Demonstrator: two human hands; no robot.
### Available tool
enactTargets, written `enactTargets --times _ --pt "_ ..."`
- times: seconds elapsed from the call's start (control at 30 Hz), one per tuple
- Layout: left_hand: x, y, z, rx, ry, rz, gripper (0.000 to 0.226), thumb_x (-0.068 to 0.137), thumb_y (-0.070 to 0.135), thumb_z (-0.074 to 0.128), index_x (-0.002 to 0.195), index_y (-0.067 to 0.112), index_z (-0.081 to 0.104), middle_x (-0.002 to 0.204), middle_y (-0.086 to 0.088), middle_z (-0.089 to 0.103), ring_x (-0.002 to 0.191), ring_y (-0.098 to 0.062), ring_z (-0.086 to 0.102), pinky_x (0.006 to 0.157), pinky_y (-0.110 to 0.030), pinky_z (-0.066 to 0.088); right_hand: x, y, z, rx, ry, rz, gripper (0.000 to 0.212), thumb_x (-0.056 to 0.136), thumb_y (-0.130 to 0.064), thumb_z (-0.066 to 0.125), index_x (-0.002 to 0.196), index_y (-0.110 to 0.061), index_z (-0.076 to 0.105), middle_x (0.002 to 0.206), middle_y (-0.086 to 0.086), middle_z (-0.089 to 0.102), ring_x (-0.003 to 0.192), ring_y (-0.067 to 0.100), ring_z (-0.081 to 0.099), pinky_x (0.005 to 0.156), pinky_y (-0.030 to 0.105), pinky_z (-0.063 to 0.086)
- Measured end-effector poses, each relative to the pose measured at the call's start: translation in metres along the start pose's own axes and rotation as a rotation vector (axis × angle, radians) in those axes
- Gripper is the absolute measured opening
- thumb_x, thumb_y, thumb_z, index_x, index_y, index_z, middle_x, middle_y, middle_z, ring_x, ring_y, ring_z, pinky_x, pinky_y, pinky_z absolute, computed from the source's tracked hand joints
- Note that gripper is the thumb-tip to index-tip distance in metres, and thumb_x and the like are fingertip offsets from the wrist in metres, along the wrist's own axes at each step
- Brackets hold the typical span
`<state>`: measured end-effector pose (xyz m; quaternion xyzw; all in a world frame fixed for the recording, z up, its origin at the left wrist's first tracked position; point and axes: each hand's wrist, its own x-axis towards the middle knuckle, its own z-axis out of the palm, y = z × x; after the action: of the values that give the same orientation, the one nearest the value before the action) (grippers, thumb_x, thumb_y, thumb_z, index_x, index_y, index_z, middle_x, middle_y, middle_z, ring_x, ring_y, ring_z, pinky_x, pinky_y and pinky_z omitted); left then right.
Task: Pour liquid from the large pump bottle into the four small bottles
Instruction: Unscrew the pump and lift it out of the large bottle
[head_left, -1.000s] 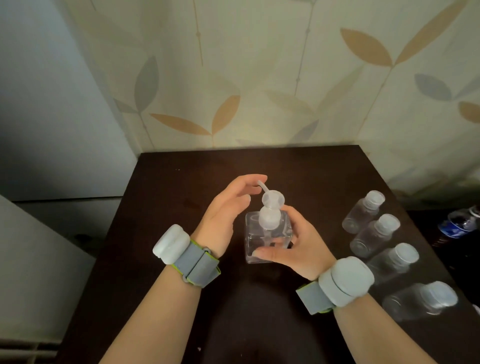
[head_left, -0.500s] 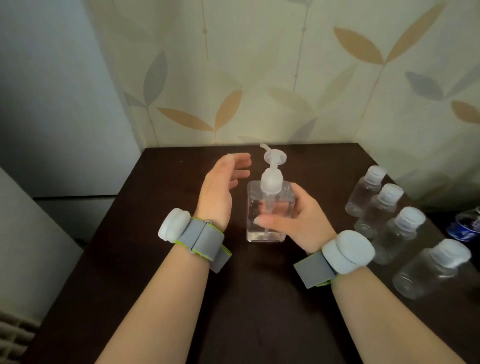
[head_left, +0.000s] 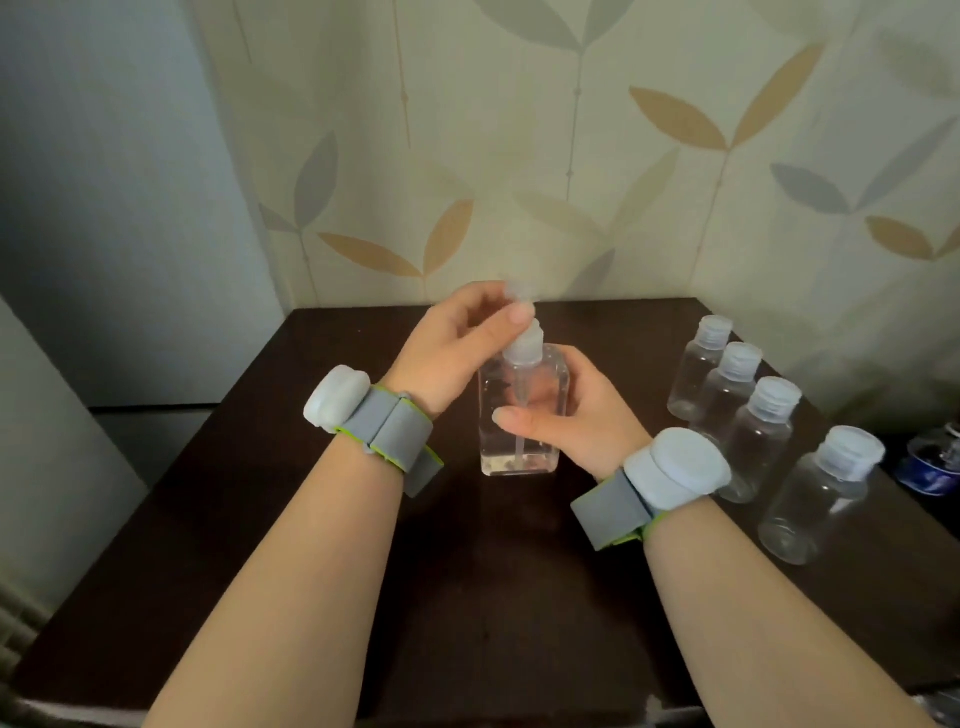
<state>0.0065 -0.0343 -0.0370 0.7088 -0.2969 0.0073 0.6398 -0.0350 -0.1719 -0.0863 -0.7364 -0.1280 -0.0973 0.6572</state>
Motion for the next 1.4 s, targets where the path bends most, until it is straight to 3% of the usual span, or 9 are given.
enactTargets --times 0.1,0.23,0.37,0.57,0.8,0.93,1.1,1.23,1.4 --pt "-0.004 -0.007 0.006 0.133 0.052 -0.018 0.033 0.084 0.031 0.06 0.109 0.011 0.055 0.096 0.001 0.058 0.087 -0.009 0.055 0.085 -0.025 0.045 0.003 0.002 0.0 0.021 -0.01 -0.013 0.055 0.055 -0.024 0.078 0.103 -0.025 0.051 0.092 -0.006 0.066 0.087 0.005 0.064 0.077 0.019 0.051" --pt "-0.007 -0.009 0.01 0.298 0.096 0.036 0.052 0.076 0.046 0.052 0.118 0.017 0.054 0.1 0.006 0.059 0.091 -0.009 0.058 0.085 -0.024 0.047 0.009 0.003 -0.001 0.014 -0.002 -0.039 0.042 0.063 -0.009 0.078 0.097 -0.02 0.055 0.082 -0.007 0.069 0.081 0.006 0.066 0.071 0.017 0.051" --pt "-0.01 -0.004 0.009 0.256 0.036 0.024 0.01 0.087 0.025 0.058 0.096 0.025 0.058 0.09 0.005 0.061 0.09 -0.015 0.059 0.089 -0.035 0.048 0.008 0.005 -0.001 0.059 -0.028 -0.043 0.039 0.065 -0.002 0.076 0.093 -0.02 0.054 0.074 -0.01 0.068 0.076 0.004 0.066 0.068 0.015 0.051" --pt "-0.014 0.003 0.01 0.022 -0.047 -0.052 0.013 0.086 0.003 0.052 0.098 0.006 0.057 0.084 0.0 0.059 0.079 -0.01 0.056 0.074 -0.016 0.048 0.008 0.008 0.0 0.108 -0.074 -0.021 0.042 0.058 -0.01 0.079 0.089 -0.022 0.053 0.071 -0.011 0.066 0.078 0.011 0.063 0.08 0.032 0.05" --pt "-0.018 0.001 0.026 0.144 0.287 -0.071 0.005 0.077 0.013 0.07 0.08 0.016 0.071 0.065 0.005 0.063 0.068 -0.016 0.058 0.074 -0.035 0.051 0.009 0.013 0.007 0.05 0.011 -0.05 0.046 0.053 -0.023 0.076 0.092 -0.023 0.052 0.074 -0.006 0.066 0.076 0.014 0.062 0.079 0.04 0.049" --pt "-0.019 -0.002 0.03 0.376 0.426 -0.074 0.021 0.065 0.038 0.077 0.076 0.032 0.06 0.087 0.004 0.064 0.084 -0.012 0.057 0.065 -0.018 0.045 0.01 0.013 0.006 0.027 0.027 -0.06 0.045 0.061 -0.008 0.08 0.091 -0.024 0.051 0.082 -0.001 0.064 0.079 0.016 0.061 0.081 0.039 0.049" --pt "-0.015 0.0 0.015 0.101 0.126 -0.023 0.06 0.075 0.016 0.072 0.126 0.012 0.041 0.115 0.005 0.048 0.095 0.015 0.049 0.08 0.0 0.038 0.009 0.012 0.004 0.003 0.017 -0.047 0.045 0.061 -0.015 0.08 0.095 -0.022 0.052 0.085 0.0 0.066 0.083 0.017 0.065 0.081 0.034 0.051" --pt "-0.012 0.001 0.0 -0.137 0.025 0.098 0.031 0.081 -0.01 0.053 0.095 0.016 0.06 0.087 0.007 0.069 0.077 0.001 0.064 0.077 -0.016 0.052 0.008 0.009 0.005 0.05 0.005 -0.023 0.054 0.048 -0.031 0.079 0.095 -0.024 0.053 0.078 -0.006 0.068 0.079 0.011 0.066 0.081 0.037 0.052" --pt "-0.012 -0.001 0.009 -0.02 0.205 0.081 0.032 0.069 0.003 0.073 0.081 0.028 0.059 0.058 0.017 0.063 0.059 0.001 0.057 0.069 -0.018 0.051 0.008 0.009 0.006 0.04 0.01 -0.026 0.049 0.051 -0.027 0.081 0.091 -0.025 0.052 0.079 -0.004 0.067 0.08 0.015 0.066 0.084 0.043 0.052"
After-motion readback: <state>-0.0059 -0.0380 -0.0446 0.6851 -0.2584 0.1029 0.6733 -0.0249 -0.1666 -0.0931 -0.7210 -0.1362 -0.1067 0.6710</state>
